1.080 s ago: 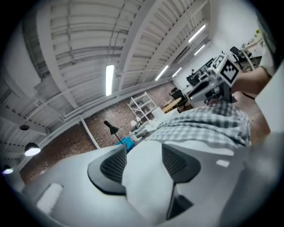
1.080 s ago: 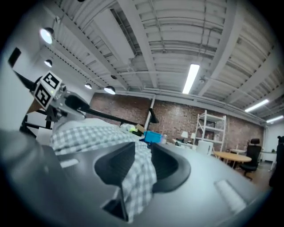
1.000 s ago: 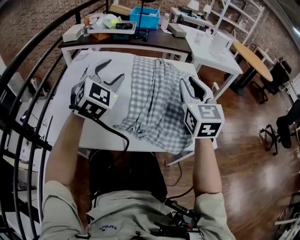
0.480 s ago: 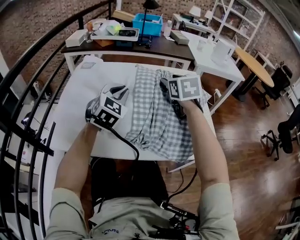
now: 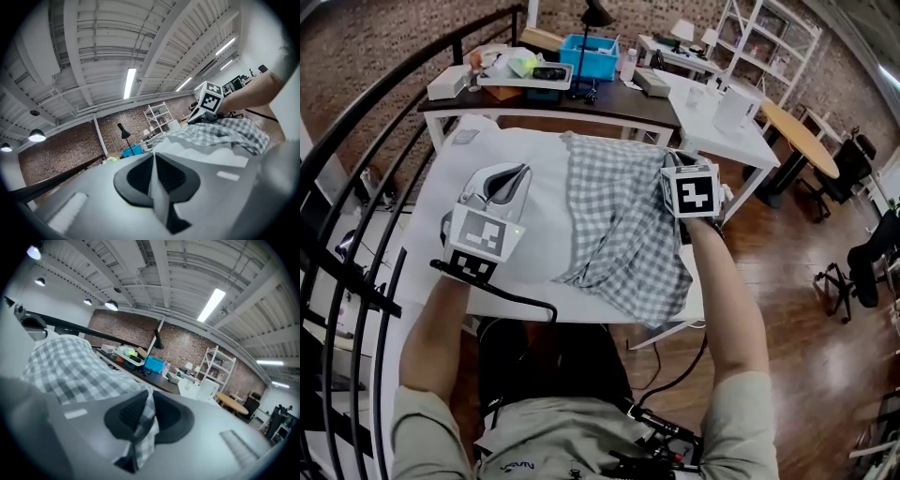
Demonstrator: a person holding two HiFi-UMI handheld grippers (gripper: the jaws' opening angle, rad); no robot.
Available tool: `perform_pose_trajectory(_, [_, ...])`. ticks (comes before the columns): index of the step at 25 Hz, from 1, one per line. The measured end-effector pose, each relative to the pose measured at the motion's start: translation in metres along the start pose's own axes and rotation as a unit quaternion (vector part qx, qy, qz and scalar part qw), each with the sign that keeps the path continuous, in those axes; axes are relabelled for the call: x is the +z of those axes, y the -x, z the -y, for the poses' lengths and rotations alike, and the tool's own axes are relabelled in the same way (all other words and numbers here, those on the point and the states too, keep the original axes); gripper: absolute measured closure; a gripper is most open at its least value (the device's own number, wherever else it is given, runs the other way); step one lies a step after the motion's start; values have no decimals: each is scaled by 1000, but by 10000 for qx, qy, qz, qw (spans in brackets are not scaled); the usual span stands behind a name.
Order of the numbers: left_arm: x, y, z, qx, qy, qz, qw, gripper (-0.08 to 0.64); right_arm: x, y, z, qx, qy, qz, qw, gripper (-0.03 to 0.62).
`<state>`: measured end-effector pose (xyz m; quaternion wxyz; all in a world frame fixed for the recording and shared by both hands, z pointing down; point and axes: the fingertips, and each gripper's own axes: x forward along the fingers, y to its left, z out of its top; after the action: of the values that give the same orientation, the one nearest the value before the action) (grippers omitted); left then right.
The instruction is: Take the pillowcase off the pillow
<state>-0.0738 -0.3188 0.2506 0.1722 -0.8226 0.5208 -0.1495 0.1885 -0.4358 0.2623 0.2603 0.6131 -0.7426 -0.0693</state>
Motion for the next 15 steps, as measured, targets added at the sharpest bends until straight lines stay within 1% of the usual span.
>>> perform_pose_trajectory(3, [6, 9, -14, 76, 131, 28, 9999, 546, -13, 1, 17, -190, -136, -78, 9997, 560])
perform_pose_trajectory(5, [-1, 10, -21, 86, 248, -31, 9997, 546, -28, -3, 26, -271, -352, -231, 9987, 560])
perform_pose_trajectory(7, [-22, 2, -23, 21, 362, -178, 9992, 546, -47, -11, 29, -272, -565, -443, 9970, 560])
perform_pose_trajectory(10, [-59, -18, -11, -261, 639, -427, 9967, 545, -77, -24, 19, -99, -768, -647, 9949, 560])
perform_pose_trajectory(11, [-63, -24, -6, -326, 659, -399, 9965, 541, -83, -27, 16, 7, -880, -611, 9942, 557])
perform_pose_trajectory(12, [-63, -27, -2, -346, 598, -306, 9971, 534, -85, -26, 14, 113, -1047, -522, 9931, 544])
perform_pose_trajectory(13, [-58, -28, 0, -317, 491, -201, 9981, 519, -84, -21, 14, 219, -1268, -401, 9909, 519])
perform_pose_trajectory(15, [-42, -20, 2, -166, 272, -86, 9995, 488, -70, 4, 13, 480, -1793, -32, 9826, 464])
